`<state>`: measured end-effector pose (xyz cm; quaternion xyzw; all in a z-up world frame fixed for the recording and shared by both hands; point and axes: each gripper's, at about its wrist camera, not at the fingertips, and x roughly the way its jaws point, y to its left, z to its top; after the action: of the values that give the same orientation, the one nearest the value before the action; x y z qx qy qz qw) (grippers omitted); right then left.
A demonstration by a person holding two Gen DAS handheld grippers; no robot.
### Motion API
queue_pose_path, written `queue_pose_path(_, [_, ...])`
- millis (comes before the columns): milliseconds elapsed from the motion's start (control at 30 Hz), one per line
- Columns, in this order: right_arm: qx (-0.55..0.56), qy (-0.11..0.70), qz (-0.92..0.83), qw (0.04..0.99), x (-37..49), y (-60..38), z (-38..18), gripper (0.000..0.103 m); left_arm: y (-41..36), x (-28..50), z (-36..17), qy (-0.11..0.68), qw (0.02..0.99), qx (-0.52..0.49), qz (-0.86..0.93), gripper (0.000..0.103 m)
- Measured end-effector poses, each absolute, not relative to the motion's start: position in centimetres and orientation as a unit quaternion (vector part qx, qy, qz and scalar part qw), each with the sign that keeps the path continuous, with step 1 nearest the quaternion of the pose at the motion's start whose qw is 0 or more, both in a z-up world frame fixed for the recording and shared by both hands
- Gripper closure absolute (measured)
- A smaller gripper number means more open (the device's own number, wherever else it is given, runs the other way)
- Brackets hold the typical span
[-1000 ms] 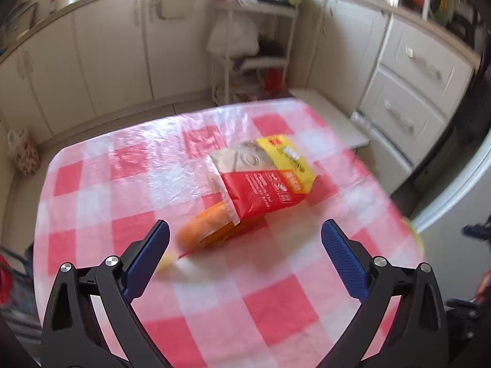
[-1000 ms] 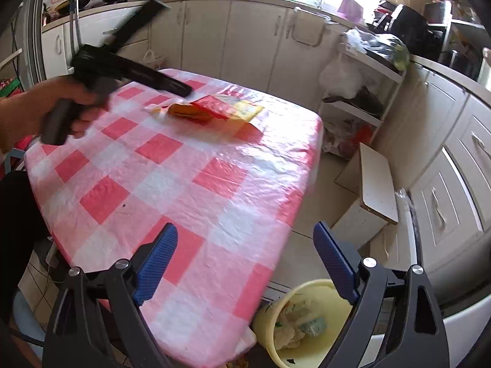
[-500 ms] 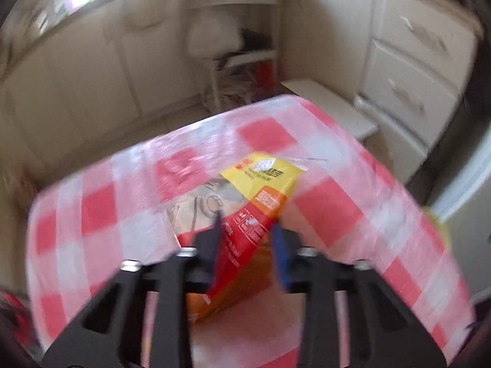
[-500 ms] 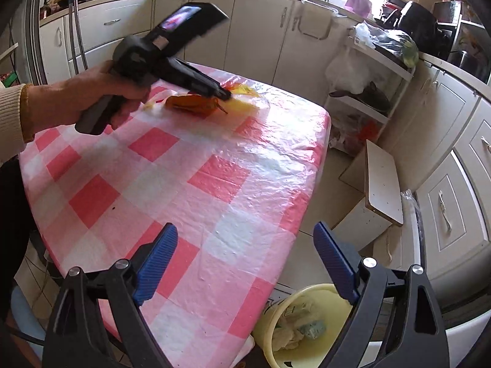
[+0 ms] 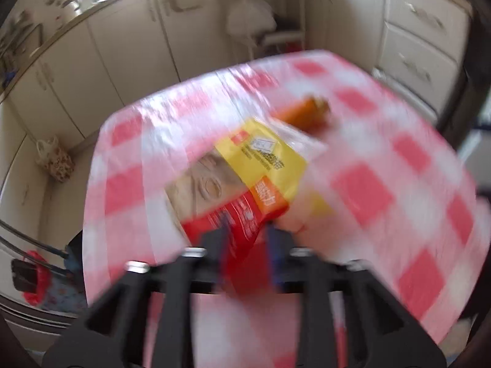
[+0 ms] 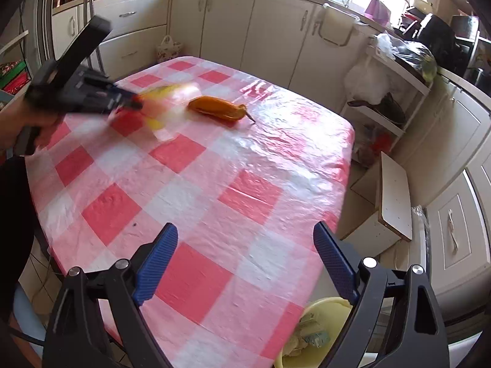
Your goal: Collect trash
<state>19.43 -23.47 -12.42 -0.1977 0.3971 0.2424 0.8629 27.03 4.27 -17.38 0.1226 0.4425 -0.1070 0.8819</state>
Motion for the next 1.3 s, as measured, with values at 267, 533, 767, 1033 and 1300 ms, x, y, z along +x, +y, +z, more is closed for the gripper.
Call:
queue_pose_path(267, [-0.206,0.4,0.243,0.859,19.9,-21.6,-12.6,0.017,4.6,21.5,-16.4,0.402,0.9,0.15,-0.072,0.015])
queue_pose_path(533, [-0.209,0.401,0.242,0.859,19.9,-19.2,-12.5,0.017,6.1,23.0,-17.4,0.428,0.892,0.136,-0.045,0.009])
queue_pose_path(767, [-0.216,0.405,0.24,0.855,20.1,-18.0,-12.7,0.017,5.6,26.8,-18.8,0.452,0.881,0.124,-0.06,0.008])
queue_pose_path(1033, [-0.219,0.406,0.245,0.853,20.8,-17.0,-13.0,0.017,5.3,29.1,-19.4,0.451,0.88,0.112,-0.096,0.007])
queue_pose_path(1300, [-0.225,0.408,0.249,0.849,21.2,-16.0,-13.3,0.017,6.3,29.5,-19.8,0.467,0.874,0.075,-0.111,0.007])
